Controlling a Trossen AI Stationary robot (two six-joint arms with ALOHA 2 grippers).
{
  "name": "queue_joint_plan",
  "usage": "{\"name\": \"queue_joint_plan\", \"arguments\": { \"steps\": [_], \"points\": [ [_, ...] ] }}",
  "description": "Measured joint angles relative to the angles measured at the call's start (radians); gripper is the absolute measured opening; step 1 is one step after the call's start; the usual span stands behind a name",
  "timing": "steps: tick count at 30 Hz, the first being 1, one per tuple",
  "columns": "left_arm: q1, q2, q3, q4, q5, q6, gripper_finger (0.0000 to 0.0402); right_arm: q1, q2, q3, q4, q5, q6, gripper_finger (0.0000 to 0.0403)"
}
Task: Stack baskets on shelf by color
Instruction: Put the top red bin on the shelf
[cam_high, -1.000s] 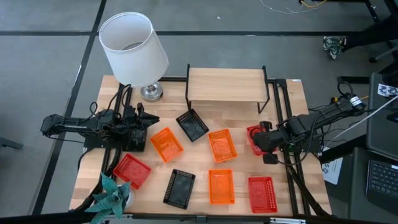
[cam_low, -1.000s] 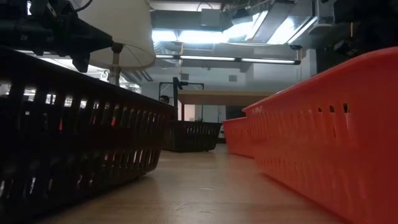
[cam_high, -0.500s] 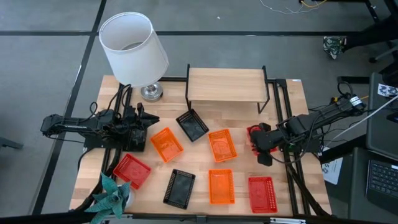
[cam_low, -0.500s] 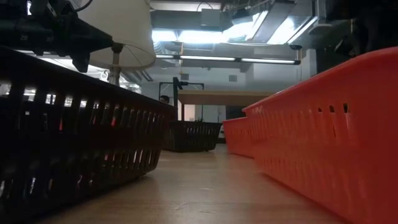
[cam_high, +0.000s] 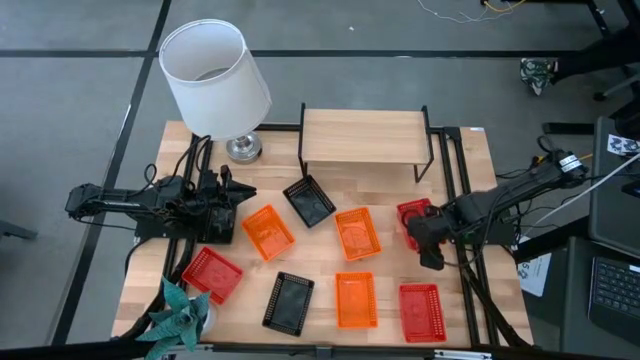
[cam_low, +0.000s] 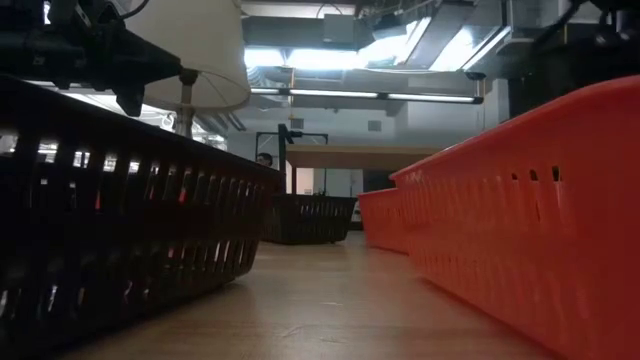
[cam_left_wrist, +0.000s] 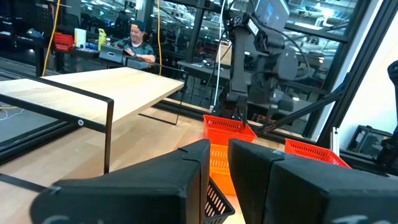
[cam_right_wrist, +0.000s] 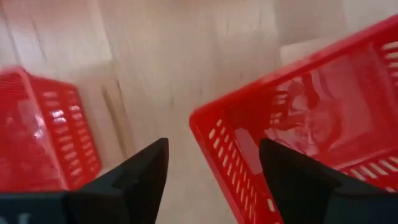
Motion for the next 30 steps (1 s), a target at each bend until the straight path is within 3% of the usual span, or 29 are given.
{"name": "queue_joint_plan", "arguments": {
  "steps": [18,23,28,30],
  "points": [
    [0.000,0.000,0.000,-0.002,0.000,0.000,0.0050,0.000,-0.001,-0.183,0.110,0.020,0.062,0.0241],
    [0.000,0.000,0.000,-0.002,0.000,0.000,0.0050,0.000,-0.001,-0.186,0.121,0.008,0.181,0.0166],
    [0.000,0.000,0.000,-0.002,0.000,0.000,0.0050,0.000,-0.001,-0.185,0.139,0.006,0.232,0.0031],
    [0.000,0.000,0.000,-0.002,0.000,0.000,0.0050,-0.001,-0.001,-0.184,0.148,0.012,0.221,0.0015]
  ]
}}
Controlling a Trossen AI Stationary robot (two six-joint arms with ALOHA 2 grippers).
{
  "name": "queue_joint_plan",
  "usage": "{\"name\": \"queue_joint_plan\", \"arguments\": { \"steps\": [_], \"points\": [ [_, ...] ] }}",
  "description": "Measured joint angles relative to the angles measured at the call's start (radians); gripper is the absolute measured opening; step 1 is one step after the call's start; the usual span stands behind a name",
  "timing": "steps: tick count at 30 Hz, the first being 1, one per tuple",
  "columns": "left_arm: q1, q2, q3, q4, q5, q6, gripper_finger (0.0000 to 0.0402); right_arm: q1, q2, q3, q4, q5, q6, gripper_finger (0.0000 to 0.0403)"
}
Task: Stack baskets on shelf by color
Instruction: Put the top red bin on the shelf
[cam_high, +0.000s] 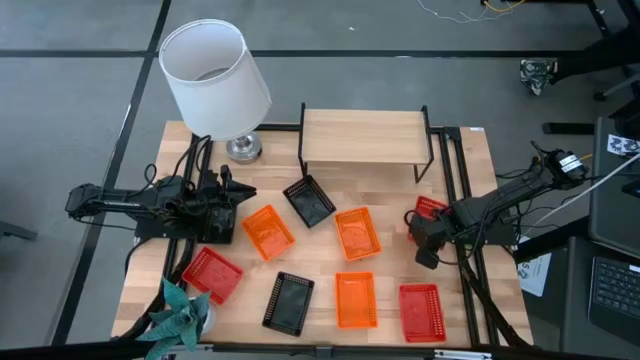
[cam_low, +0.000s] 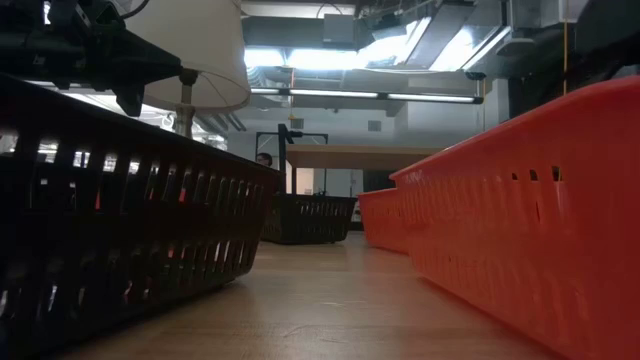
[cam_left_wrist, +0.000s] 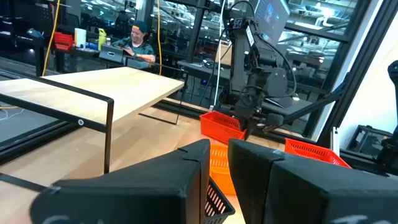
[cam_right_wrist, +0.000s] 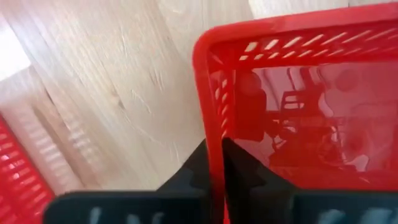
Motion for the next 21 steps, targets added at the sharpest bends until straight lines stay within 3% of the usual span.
{"name": "queue_joint_plan", "arguments": {
  "steps": [5,12,17,21],
  "points": [
    [0.000,0.000,0.000,0.000,0.000,0.000,0.0050,0.001,0.000,0.100,-0.043,0.032,0.008,0.0003],
    [0.000,0.000,0.000,0.000,0.000,0.000,0.0050,0.001,0.000,0.434,-0.140,0.048,-0.111,0.0001],
    [0.000,0.000,0.000,0.000,0.000,0.000,0.0050,0.000,0.000,0.667,-0.218,0.309,-0.317,0.0001],
    [0.000,0.000,0.000,0.000,0.000,0.000,0.0050,-0.019,0.000,0.800,-0.250,0.544,-0.599,0.0000]
  ]
}}
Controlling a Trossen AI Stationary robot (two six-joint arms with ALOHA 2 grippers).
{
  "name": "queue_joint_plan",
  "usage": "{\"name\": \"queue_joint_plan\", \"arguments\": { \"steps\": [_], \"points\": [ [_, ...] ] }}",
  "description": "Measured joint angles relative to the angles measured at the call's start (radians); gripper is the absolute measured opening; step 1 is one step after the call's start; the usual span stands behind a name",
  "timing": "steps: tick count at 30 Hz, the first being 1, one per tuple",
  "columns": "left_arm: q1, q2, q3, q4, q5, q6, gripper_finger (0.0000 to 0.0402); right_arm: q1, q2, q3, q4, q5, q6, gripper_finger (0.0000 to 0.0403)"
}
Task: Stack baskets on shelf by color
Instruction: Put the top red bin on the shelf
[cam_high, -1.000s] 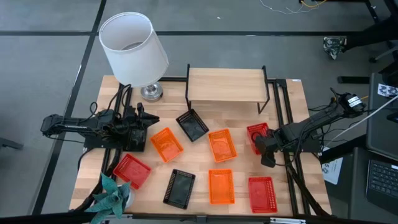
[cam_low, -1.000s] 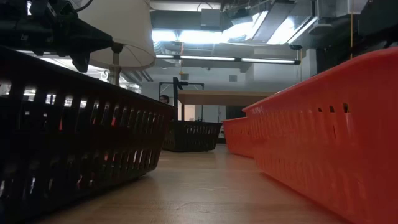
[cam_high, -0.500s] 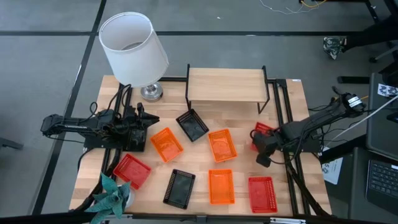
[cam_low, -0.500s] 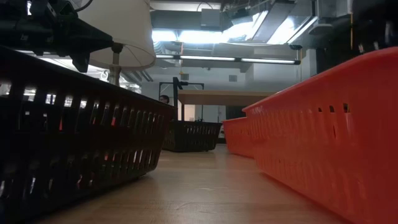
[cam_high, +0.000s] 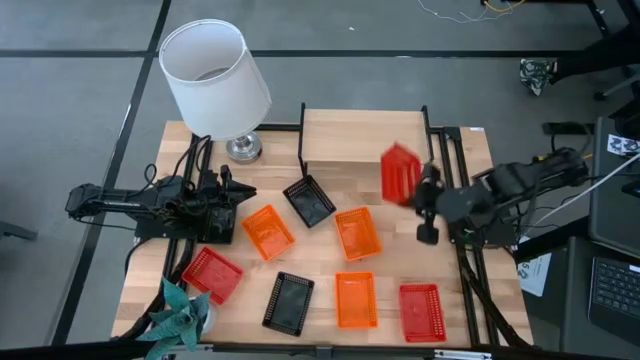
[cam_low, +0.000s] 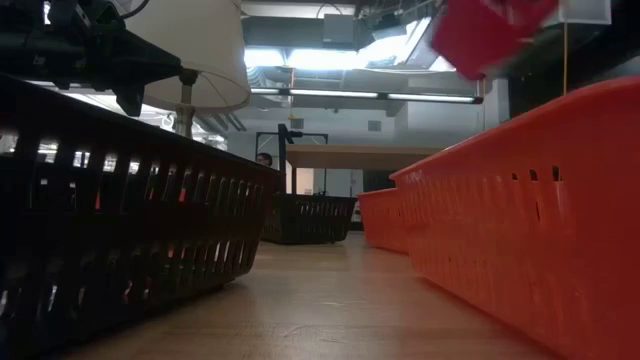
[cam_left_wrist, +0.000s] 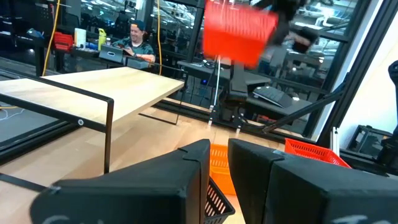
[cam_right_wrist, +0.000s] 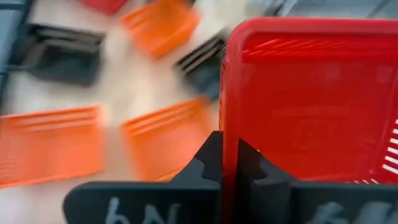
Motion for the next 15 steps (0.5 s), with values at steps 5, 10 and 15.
{"name": "queue_joint_plan", "arguments": {
  "steps": [5,10,15],
  "points": [
    [0.000,0.000,0.000,0.000,0.000,0.000,0.0050,-0.148,0.000,0.106,-0.015,0.099,-0.307,0.0000],
    [0.000,0.000,0.000,-0.001,0.000,0.000,0.0050,-0.450,0.008,0.118,-0.060,-0.099,-0.429,0.0000],
    [0.000,0.000,0.000,-0.001,0.000,0.000,0.0050,-0.750,0.078,0.118,-0.119,-0.324,-0.548,0.0000]
  ]
}}
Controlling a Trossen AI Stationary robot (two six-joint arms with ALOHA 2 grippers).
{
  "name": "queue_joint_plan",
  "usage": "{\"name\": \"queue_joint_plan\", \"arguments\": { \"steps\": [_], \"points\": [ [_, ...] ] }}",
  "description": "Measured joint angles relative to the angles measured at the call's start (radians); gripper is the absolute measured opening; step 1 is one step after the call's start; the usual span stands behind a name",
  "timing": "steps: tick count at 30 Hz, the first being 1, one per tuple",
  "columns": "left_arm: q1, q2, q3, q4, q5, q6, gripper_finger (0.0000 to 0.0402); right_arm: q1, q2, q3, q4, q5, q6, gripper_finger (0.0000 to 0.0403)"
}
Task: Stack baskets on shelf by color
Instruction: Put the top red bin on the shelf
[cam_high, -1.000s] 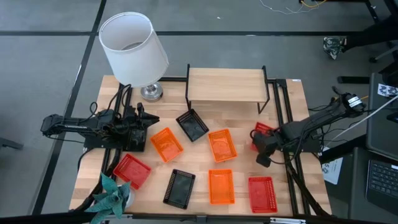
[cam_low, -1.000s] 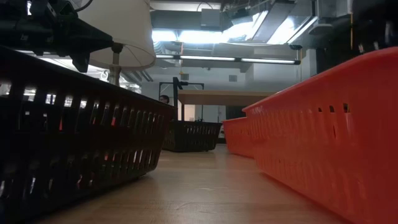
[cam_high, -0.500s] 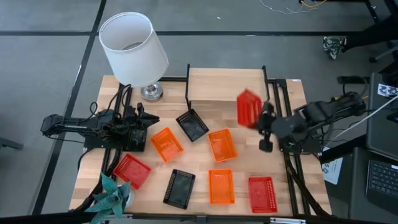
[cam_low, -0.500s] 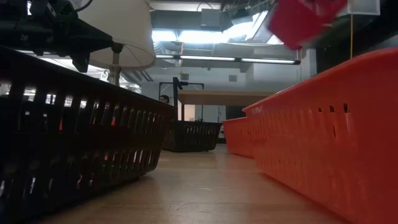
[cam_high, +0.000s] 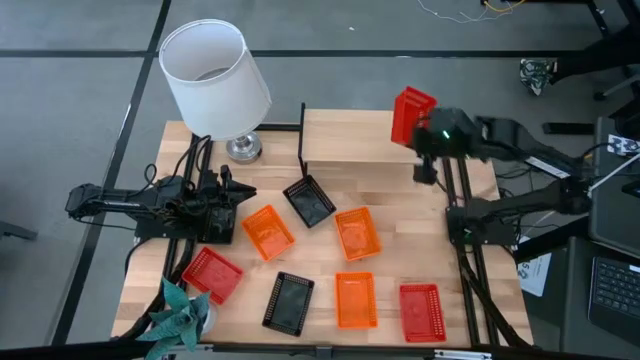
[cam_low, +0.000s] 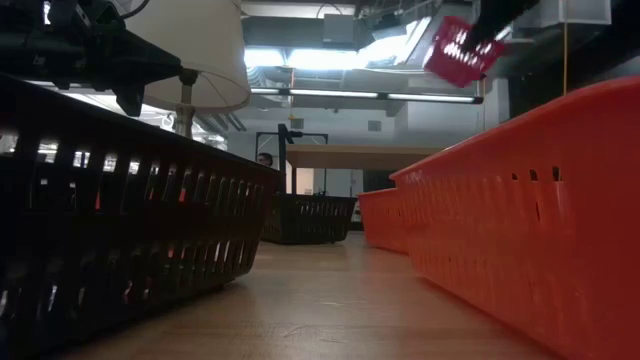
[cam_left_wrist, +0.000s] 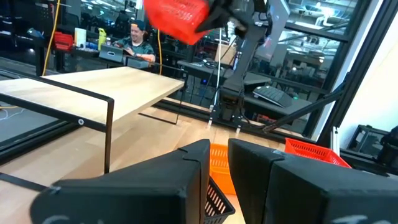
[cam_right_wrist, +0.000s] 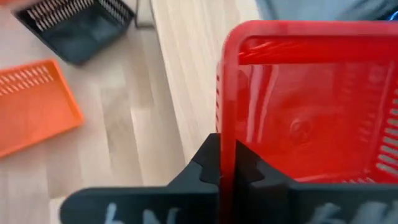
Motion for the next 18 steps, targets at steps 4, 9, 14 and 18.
{"name": "queue_joint_plan", "arguments": {
  "steps": [4,9,14,18],
  "points": [
    [0.000,0.000,0.000,-0.004,0.000,0.000,0.0050,-0.139,0.070,-0.001,-0.014,-0.114,-0.076,0.0000],
    [0.000,0.000,0.000,-0.004,0.000,0.000,0.0050,-0.203,0.135,-0.004,-0.016,-0.142,-0.143,0.0000],
    [0.000,0.000,0.000,-0.005,0.000,0.000,0.0050,-0.214,0.168,-0.060,-0.018,-0.193,-0.176,0.0000],
    [0.000,0.000,0.000,-0.006,0.000,0.000,0.0050,-0.215,0.172,-0.157,0.042,-0.157,-0.184,0.0000]
  ]
}}
